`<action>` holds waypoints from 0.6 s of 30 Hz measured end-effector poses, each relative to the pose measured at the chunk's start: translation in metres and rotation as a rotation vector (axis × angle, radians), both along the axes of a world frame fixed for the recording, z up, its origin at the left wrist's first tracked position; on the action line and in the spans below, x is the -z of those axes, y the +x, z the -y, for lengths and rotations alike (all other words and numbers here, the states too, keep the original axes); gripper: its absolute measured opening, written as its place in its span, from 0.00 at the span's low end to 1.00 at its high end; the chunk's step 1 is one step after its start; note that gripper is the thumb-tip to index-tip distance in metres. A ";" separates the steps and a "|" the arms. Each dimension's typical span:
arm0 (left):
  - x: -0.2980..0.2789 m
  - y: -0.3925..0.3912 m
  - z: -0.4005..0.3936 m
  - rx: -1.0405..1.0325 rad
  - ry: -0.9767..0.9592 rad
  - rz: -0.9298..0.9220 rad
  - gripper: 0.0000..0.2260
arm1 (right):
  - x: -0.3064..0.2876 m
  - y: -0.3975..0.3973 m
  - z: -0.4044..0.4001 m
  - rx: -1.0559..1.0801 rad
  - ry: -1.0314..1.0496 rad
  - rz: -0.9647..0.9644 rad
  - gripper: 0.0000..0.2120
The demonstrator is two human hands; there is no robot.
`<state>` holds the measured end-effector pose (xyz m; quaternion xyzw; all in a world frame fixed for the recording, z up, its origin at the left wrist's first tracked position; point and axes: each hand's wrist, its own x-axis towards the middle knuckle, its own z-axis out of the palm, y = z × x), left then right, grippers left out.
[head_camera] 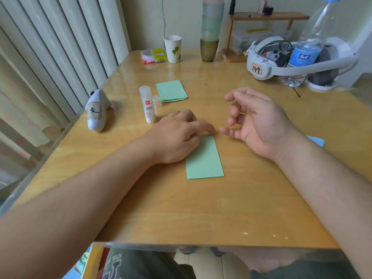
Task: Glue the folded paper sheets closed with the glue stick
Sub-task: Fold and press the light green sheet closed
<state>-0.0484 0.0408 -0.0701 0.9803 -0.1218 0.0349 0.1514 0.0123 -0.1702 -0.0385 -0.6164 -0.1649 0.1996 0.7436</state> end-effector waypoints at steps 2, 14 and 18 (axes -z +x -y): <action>-0.002 0.002 0.007 -0.021 0.032 -0.014 0.23 | 0.002 0.000 -0.004 0.045 -0.050 0.051 0.08; -0.002 0.007 0.017 0.001 0.067 -0.025 0.20 | 0.018 0.002 -0.014 0.184 -0.380 0.421 0.08; -0.003 0.004 0.017 0.018 0.086 -0.032 0.19 | 0.019 0.003 -0.015 0.173 -0.384 0.424 0.09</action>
